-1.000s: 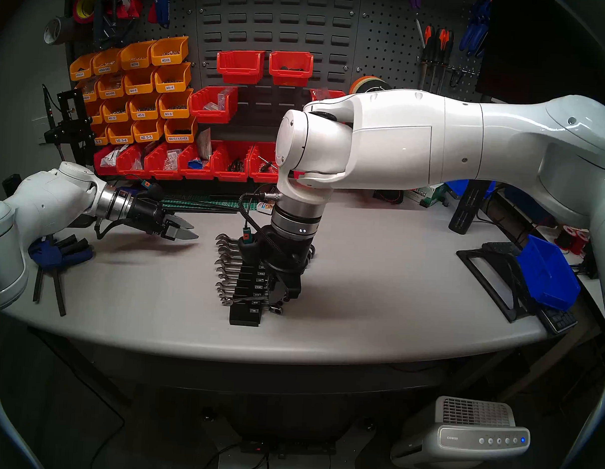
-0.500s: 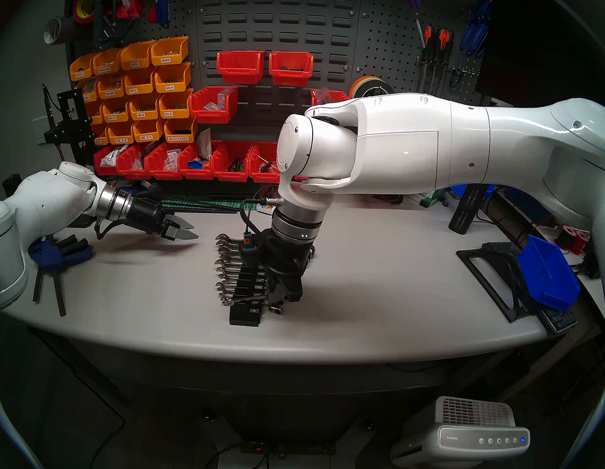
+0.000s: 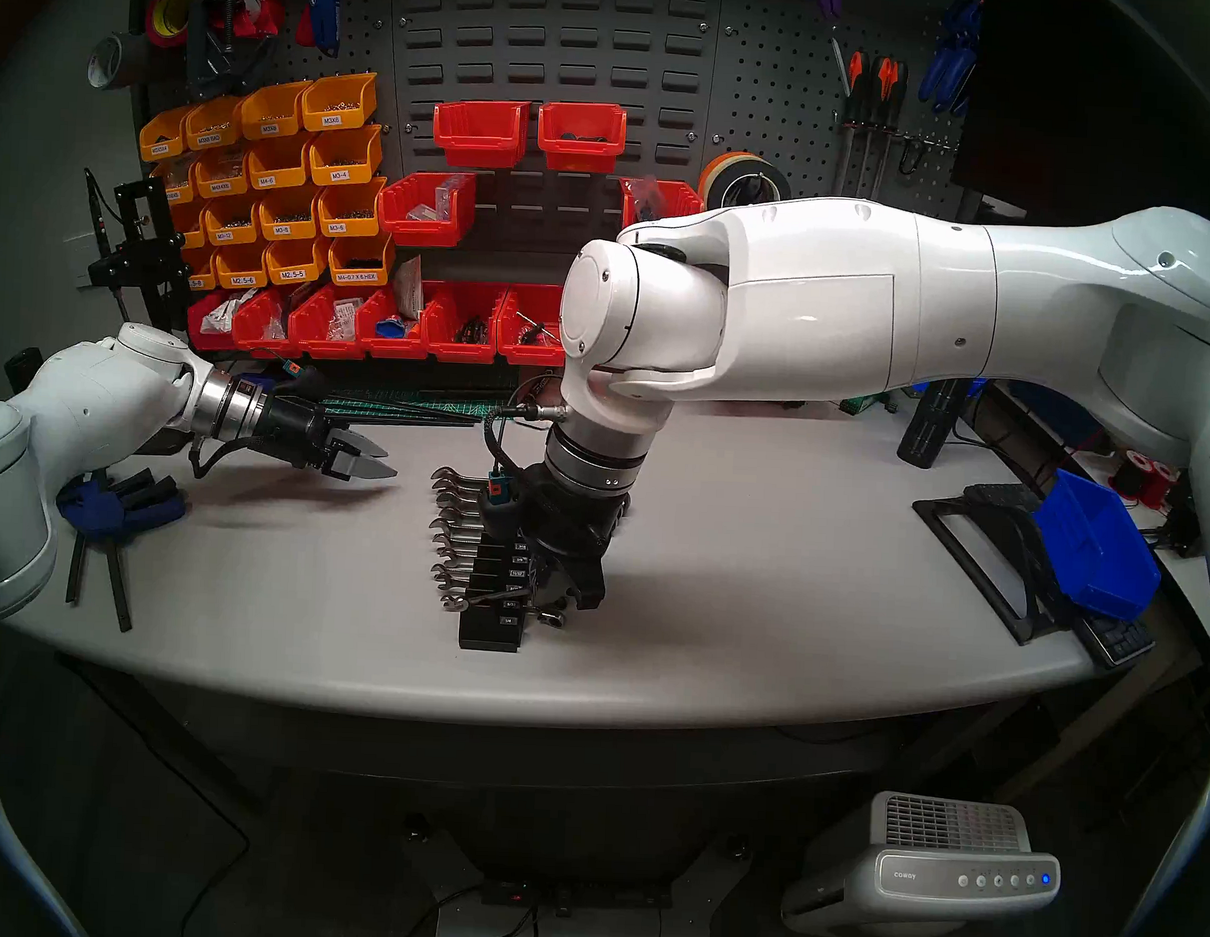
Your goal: Put the wrenches on the table into the correct slot in the case
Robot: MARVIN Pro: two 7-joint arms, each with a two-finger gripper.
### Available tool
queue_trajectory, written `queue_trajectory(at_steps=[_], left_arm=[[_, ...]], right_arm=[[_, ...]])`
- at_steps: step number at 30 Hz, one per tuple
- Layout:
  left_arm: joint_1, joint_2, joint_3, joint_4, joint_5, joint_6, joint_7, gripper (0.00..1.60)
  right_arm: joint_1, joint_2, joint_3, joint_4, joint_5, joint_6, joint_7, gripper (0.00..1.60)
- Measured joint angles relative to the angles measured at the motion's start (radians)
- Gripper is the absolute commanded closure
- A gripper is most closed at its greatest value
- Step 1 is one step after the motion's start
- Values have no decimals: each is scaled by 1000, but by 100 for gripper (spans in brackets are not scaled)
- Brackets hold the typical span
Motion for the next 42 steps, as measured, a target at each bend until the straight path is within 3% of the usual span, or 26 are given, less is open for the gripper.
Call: queue_trajectory(at_steps=[20,29,42], left_arm=[[0,0,0,0,0,0,0,0],[0,0,0,0,0,0,1,0],[0,0,0,0,0,0,1,0]], right_arm=[[-29,50,25,-62,35,16,-132,160],[17,18,94,76,54,19,-88,160],[54,-56,97,236,30,-35,62,160]])
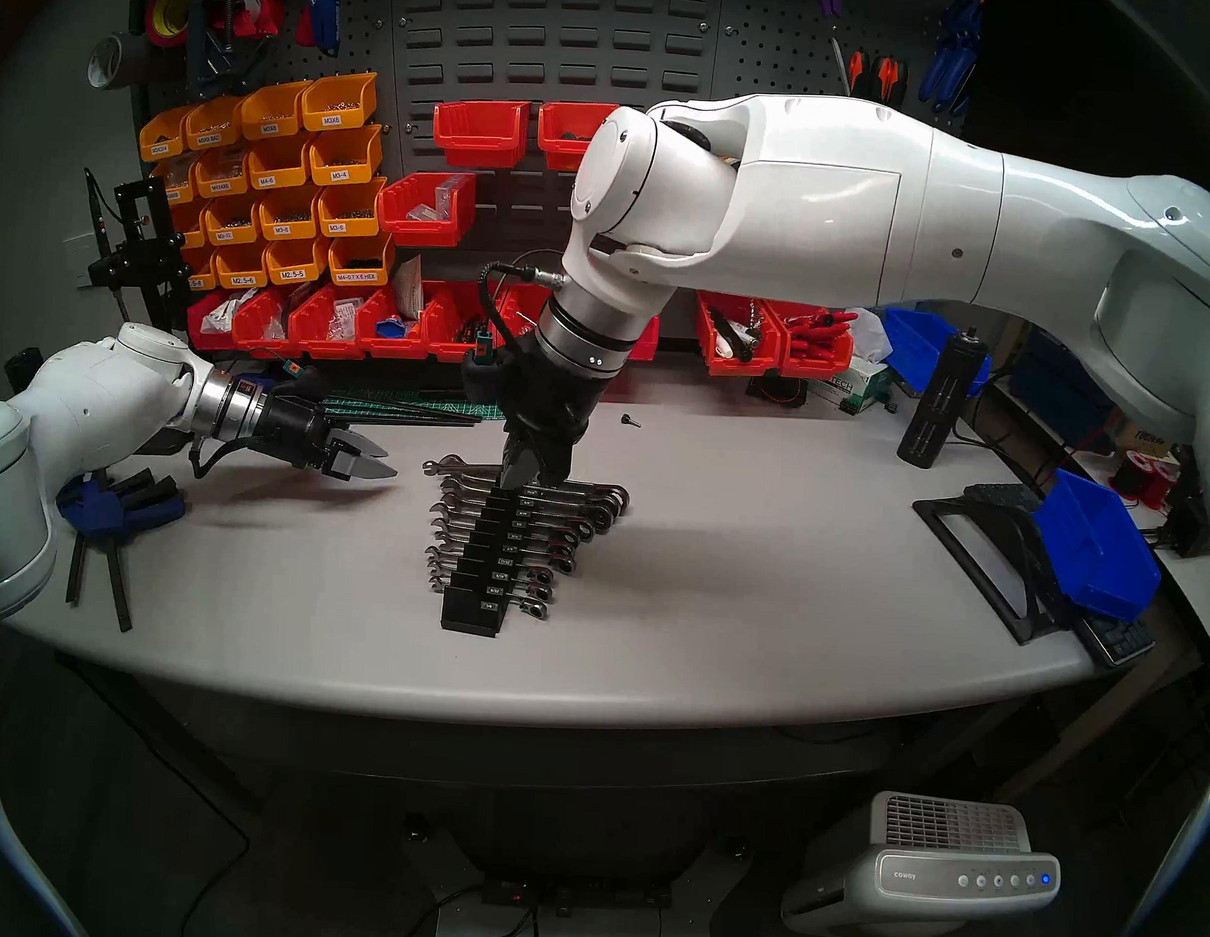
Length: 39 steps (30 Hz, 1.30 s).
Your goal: Put the wrenches on the table into the correct slot in the case
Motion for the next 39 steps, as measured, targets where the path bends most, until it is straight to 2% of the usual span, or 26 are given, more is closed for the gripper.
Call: queue_trajectory(at_steps=[13,24,39], left_arm=[[0,0,0,0,0,0,0,0],[0,0,0,0,0,0,0,0],[0,0,0,0,0,0,0,0]], right_arm=[[2,-32,-2,34,-13,-26,70,160],[9,-15,-2,-34,14,29,87,160],[12,-2,2,-78,45,87,58,160]])
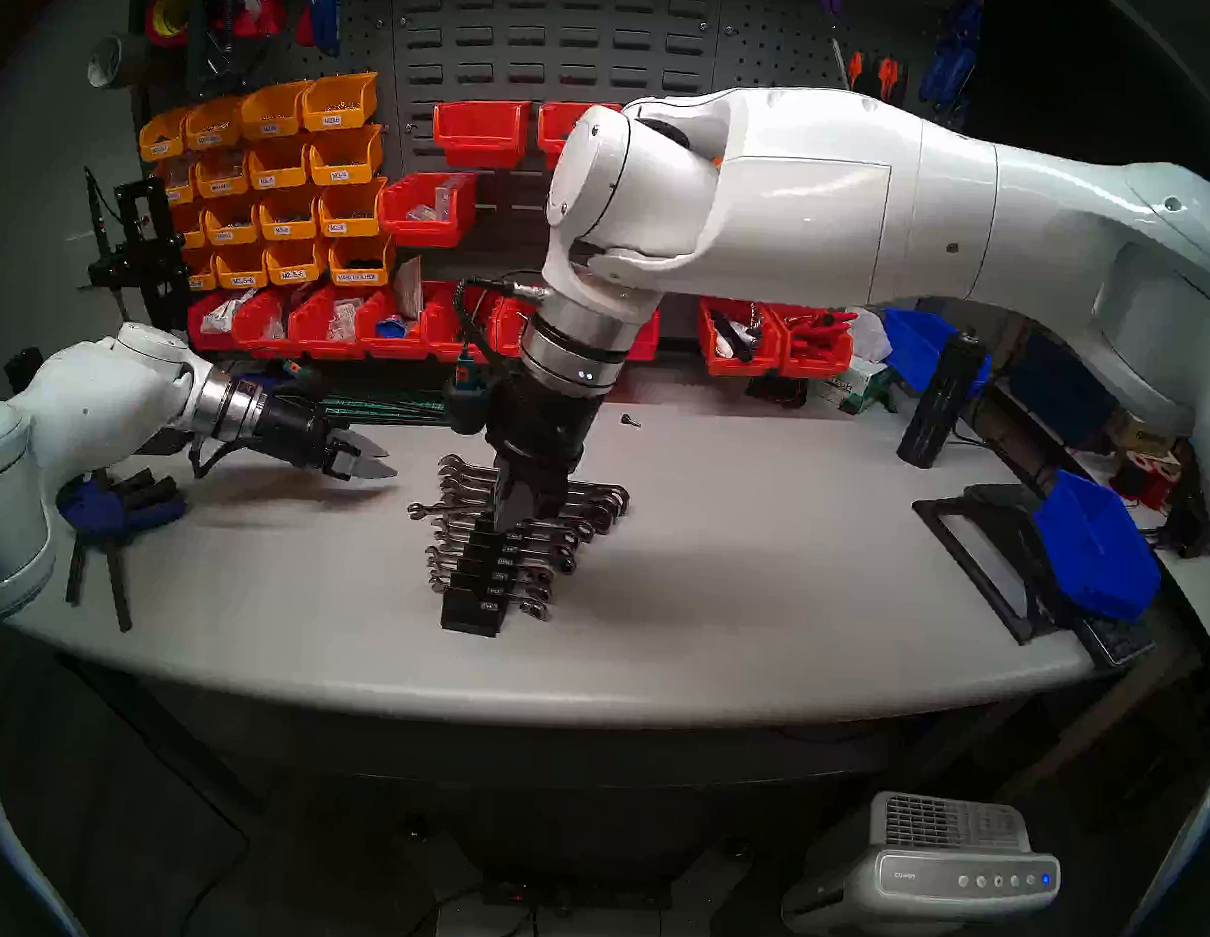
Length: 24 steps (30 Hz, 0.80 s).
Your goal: Put the wrenches on the table into the correct slot in the case
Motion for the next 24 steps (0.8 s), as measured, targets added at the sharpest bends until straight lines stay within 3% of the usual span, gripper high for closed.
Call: queue_trajectory(at_steps=[24], left_arm=[[0,0,0,0,0,0,0,0]], right_arm=[[-2,45,7,-119,83,125,-95,160]])
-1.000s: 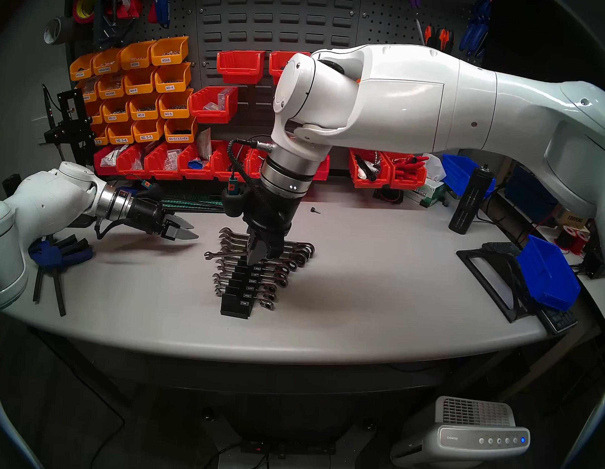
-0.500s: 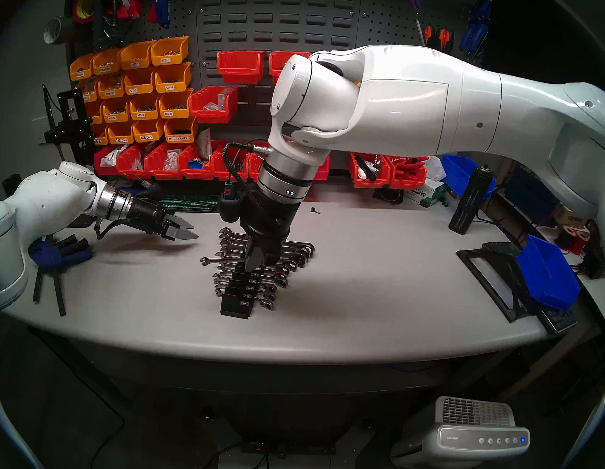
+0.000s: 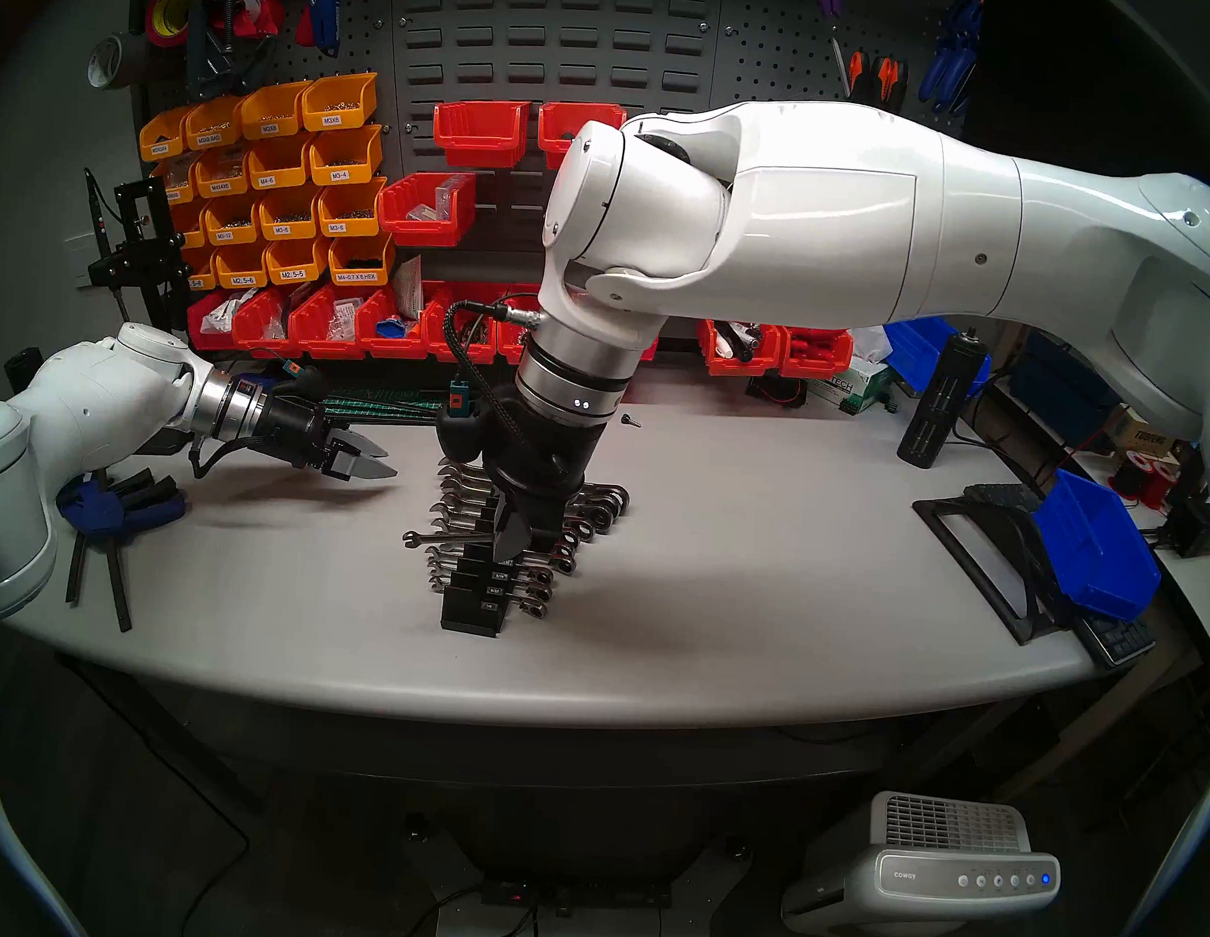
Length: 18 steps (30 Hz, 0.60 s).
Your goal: Put the wrenches on the table into the correct slot in the case
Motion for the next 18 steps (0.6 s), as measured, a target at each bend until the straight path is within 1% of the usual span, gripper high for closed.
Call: queue_trajectory(at_steps=[18], left_arm=[[0,0,0,0,0,0,0,0]], right_arm=[[-4,37,-3,-63,46,77,-73,160]])
